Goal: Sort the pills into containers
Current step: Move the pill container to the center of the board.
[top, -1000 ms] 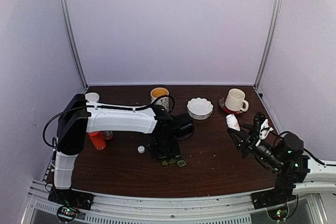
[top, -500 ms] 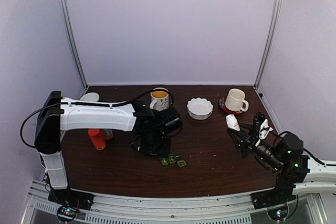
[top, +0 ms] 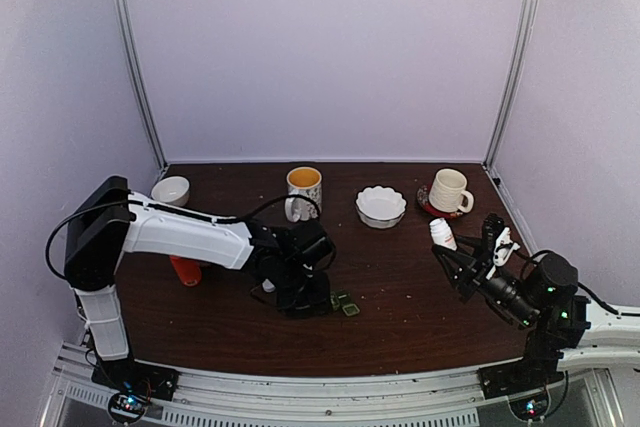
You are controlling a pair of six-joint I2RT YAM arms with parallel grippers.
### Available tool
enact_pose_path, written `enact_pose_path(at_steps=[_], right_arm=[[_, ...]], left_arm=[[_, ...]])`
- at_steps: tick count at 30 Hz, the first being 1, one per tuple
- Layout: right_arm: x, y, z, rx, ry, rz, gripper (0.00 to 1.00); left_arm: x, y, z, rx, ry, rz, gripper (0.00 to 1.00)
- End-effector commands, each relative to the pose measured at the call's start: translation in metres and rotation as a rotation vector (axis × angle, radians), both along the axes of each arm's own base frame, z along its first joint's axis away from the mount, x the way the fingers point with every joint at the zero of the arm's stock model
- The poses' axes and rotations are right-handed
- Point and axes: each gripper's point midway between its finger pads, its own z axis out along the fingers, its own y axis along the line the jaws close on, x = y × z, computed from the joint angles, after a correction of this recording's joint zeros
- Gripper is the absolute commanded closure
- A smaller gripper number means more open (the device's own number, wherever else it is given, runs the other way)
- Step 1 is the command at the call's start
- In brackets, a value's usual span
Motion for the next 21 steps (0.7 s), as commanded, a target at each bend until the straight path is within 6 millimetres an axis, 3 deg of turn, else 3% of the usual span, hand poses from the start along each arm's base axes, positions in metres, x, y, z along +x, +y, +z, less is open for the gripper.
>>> enact_pose_path(at_steps=[1,10,16,21], right_arm=[[0.000,0.000,0.008,0.015,-0.022,0.002,0.82],[0.000,0.000,0.007,0.013,-0.022,0.002,0.81],[0.001,0.001,0.007,0.008,-0.021,0.002,0.82],[0.001,0.000,0.006,0.010,-0.020,-0.003,0.82]], left_arm=[[0.006,-0.023,0.019,-0.183,0.022,0.134,0.50],[-0.006,-0.015,0.003,-0.113,0.134,0.235,0.61],[-0.008,-0.020,0.002,-0.120,0.148,0.246,0.93],[-0.012,-0.016,-0.007,-0.097,0.174,0.256,1.00]])
